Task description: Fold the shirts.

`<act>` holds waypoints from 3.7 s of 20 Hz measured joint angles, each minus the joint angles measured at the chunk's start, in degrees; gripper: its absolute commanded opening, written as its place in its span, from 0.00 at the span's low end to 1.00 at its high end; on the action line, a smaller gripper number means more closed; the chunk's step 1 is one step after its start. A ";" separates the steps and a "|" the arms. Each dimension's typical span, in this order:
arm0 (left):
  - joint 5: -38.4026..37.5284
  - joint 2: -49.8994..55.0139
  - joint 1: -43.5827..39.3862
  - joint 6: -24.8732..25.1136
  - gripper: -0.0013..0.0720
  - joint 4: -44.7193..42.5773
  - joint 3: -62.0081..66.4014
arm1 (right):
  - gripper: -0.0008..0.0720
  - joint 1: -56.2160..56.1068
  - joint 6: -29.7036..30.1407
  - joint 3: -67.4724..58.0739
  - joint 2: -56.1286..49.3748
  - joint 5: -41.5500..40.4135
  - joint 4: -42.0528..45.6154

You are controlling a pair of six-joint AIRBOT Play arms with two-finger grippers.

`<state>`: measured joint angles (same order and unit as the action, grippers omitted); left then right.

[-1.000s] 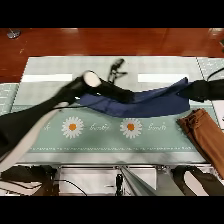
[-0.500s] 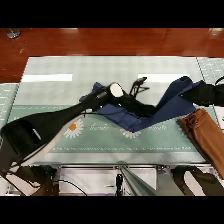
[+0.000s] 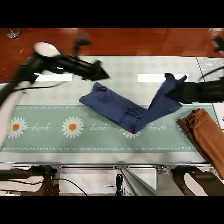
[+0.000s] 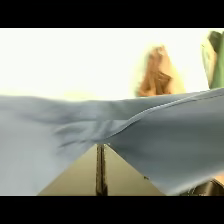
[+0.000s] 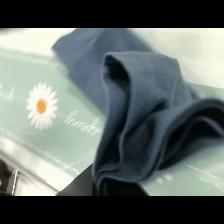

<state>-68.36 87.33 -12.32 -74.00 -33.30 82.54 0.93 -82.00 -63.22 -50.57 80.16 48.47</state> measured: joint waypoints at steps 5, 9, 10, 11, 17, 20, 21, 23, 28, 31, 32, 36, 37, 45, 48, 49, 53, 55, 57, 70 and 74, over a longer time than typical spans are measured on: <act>-3.58 -18.29 15.76 2.62 0.05 -2.91 -12.96 | 0.06 -13.18 0.00 -6.75 -15.30 -9.27 -2.29; -1.60 -36.13 21.03 4.74 0.05 -3.41 -28.28 | 0.06 -20.52 0.09 -17.31 -31.32 -13.11 -4.11; -0.55 -40.00 21.38 5.05 0.05 -3.56 -32.00 | 0.06 -21.75 0.00 -20.57 -35.41 -13.77 -5.05; 0.26 -43.50 21.55 5.20 0.05 -3.56 -35.43 | 0.06 -22.71 -0.17 -23.63 -39.04 -13.99 -5.64; 3.17 -54.99 21.90 4.59 0.05 -3.61 -49.42 | 0.87 -26.71 -2.99 -38.03 -55.19 -14.69 -9.75; 4.09 -56.00 21.90 4.26 0.05 -3.58 -51.54 | 0.88 -27.06 -3.08 -40.70 -58.12 -14.82 -11.13; 4.57 -56.15 21.90 4.15 0.05 -3.58 -51.91 | 0.88 -26.49 -3.08 -41.20 -58.23 -14.45 -11.43; 5.14 -56.39 21.90 4.11 0.05 -3.56 -52.37 | 0.88 -24.11 -3.13 -41.88 -57.40 -12.63 -11.41; 5.09 -56.59 21.90 3.69 0.05 -3.58 -52.78 | 0.88 -15.34 -4.26 -40.00 -47.32 5.01 3.08; 4.98 -56.61 21.90 3.72 0.05 -3.58 -52.83 | 0.88 -9.64 -5.40 -28.57 -32.70 6.88 15.74; 4.98 -56.59 21.90 3.69 0.05 -3.58 -52.83 | 0.88 -7.87 -6.62 -22.77 -27.10 4.52 18.32; 5.25 -56.57 21.90 3.72 0.05 -3.58 -52.83 | 0.88 -4.15 -16.96 6.71 -5.31 -9.35 23.06; 5.60 -56.48 21.90 3.74 0.05 -3.58 -52.83 | 0.88 -4.17 -19.32 13.90 -1.77 -13.14 20.81; 6.38 -52.52 21.90 4.02 0.05 -3.58 -52.83 | 0.88 -10.08 -12.24 34.77 -8.20 -33.92 -7.65; 6.23 -51.76 21.90 4.13 0.05 -3.58 -52.83 | 0.87 -10.75 -6.16 32.96 -16.57 -34.51 -14.14; 6.23 -51.63 21.90 4.11 0.05 -3.58 -52.83 | 0.87 -11.06 -4.70 31.98 -19.15 -34.51 -15.50; 6.19 -51.34 21.90 4.11 0.05 -3.58 -52.83 | 0.19 -13.70 -1.25 26.69 -26.49 -33.57 -18.16; 6.21 -51.32 21.90 4.11 0.05 -3.58 -52.83 | 0.05 -14.71 0.57 22.77 -28.76 -33.51 -18.88; 6.19 -51.32 21.90 4.11 0.05 -3.58 -52.83 | 0.05 -15.02 2.75 17.49 -30.16 -31.71 -18.27; 5.79 -51.28 21.84 4.11 0.05 -3.58 -52.83 | 0.05 -4.85 -9.84 -40.48 -31.19 -0.92 6.75; 5.70 -51.28 21.84 4.11 0.05 -3.58 -52.83 | 0.05 6.47 -11.82 -47.01 -28.11 12.31 10.29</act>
<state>-62.65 36.05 9.52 -69.89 -36.88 29.71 7.40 -93.82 -110.24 -78.67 92.47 58.76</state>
